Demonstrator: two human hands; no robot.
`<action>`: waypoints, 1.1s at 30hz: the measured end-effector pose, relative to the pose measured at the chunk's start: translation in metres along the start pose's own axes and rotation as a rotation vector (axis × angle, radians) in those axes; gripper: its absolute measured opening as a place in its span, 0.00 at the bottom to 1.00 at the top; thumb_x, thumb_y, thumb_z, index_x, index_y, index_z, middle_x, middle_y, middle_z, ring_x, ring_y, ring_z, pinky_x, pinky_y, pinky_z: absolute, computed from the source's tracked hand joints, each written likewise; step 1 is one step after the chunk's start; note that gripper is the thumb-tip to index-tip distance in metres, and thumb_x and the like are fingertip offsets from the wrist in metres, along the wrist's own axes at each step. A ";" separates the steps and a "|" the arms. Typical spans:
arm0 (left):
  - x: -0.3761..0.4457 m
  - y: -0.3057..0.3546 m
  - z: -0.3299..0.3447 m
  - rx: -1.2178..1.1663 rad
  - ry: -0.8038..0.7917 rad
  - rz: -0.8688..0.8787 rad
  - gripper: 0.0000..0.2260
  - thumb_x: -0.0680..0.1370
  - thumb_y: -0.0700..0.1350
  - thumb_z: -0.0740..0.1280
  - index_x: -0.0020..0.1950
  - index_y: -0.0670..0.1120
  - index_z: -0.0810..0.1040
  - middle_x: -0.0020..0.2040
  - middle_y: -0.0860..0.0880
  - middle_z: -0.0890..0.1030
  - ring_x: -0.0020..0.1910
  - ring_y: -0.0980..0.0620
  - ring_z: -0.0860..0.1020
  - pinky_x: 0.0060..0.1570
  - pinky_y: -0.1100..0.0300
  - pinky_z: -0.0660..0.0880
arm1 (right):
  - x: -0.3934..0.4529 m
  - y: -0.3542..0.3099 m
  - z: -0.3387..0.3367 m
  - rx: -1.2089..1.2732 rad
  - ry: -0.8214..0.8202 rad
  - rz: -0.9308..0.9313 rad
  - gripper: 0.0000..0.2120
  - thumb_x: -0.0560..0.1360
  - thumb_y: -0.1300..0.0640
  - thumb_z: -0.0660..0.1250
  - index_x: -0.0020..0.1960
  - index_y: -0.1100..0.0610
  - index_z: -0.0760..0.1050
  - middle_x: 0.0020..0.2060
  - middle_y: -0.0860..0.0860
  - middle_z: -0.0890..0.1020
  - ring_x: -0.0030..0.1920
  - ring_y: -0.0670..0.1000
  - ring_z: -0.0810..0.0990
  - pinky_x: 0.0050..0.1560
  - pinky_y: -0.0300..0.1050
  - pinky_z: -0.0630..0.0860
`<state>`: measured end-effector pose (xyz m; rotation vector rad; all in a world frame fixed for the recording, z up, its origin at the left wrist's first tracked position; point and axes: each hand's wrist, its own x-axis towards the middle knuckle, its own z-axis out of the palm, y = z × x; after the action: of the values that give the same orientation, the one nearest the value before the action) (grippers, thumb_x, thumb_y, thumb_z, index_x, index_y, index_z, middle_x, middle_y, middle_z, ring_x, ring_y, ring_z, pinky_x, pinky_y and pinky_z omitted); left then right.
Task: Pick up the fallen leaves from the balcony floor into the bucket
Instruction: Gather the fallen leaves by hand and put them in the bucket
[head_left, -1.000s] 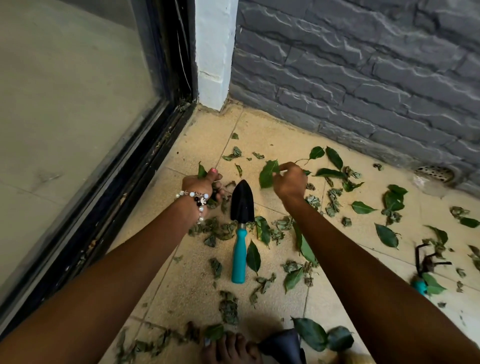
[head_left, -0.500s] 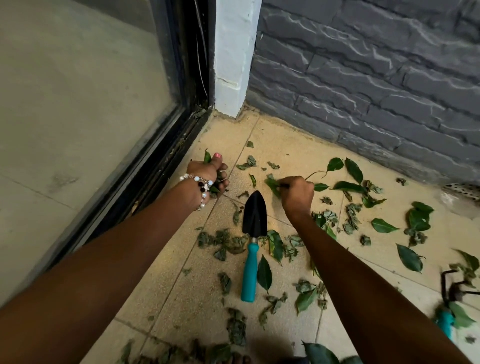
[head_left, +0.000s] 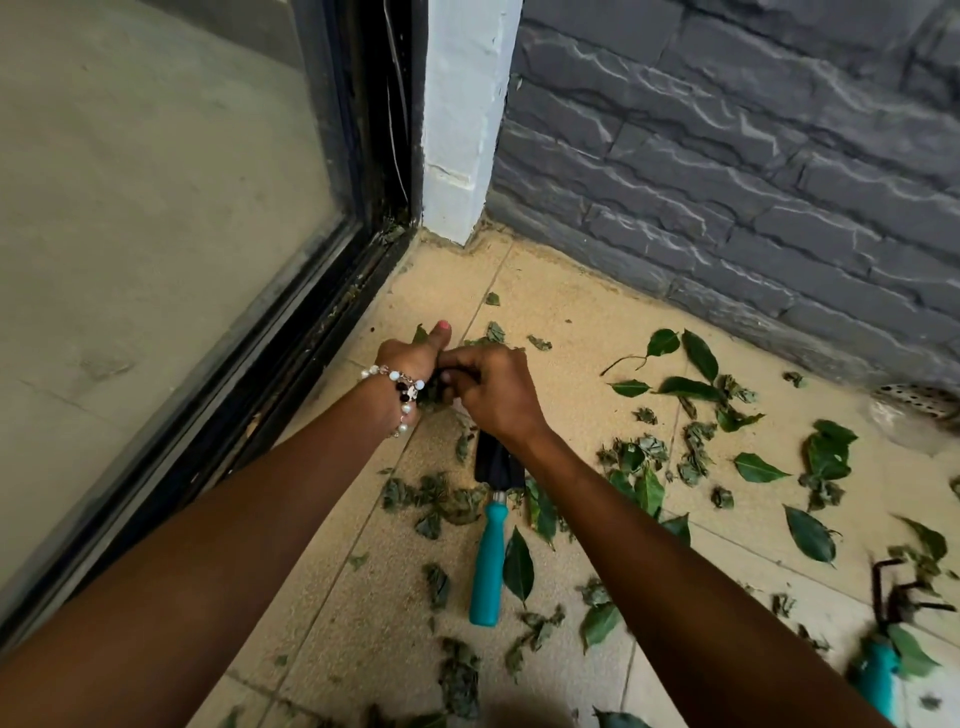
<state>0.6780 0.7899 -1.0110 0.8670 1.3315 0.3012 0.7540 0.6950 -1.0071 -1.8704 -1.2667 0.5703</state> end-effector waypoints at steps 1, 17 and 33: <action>0.001 -0.001 0.000 -0.035 -0.003 0.002 0.25 0.72 0.57 0.74 0.54 0.37 0.77 0.44 0.40 0.82 0.36 0.43 0.81 0.32 0.52 0.80 | 0.005 0.001 0.000 0.085 0.029 0.064 0.08 0.71 0.72 0.70 0.45 0.62 0.83 0.36 0.52 0.84 0.33 0.46 0.82 0.38 0.42 0.80; 0.010 0.002 -0.039 -0.155 0.005 -0.073 0.14 0.77 0.49 0.70 0.40 0.39 0.75 0.24 0.46 0.76 0.22 0.52 0.70 0.20 0.67 0.69 | 0.094 0.072 0.001 -0.618 -0.300 0.109 0.14 0.78 0.60 0.61 0.60 0.66 0.72 0.61 0.67 0.72 0.62 0.64 0.72 0.62 0.51 0.69; 0.007 -0.006 -0.038 -0.157 -0.049 0.036 0.07 0.76 0.36 0.69 0.39 0.39 0.77 0.27 0.45 0.81 0.24 0.51 0.79 0.31 0.59 0.78 | 0.055 0.092 -0.041 -0.663 0.020 0.147 0.12 0.76 0.68 0.62 0.55 0.63 0.81 0.51 0.61 0.82 0.50 0.61 0.80 0.50 0.46 0.74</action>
<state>0.6426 0.8052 -1.0196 0.7624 1.2305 0.4043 0.8566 0.7130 -1.0540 -2.5177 -1.4218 0.2072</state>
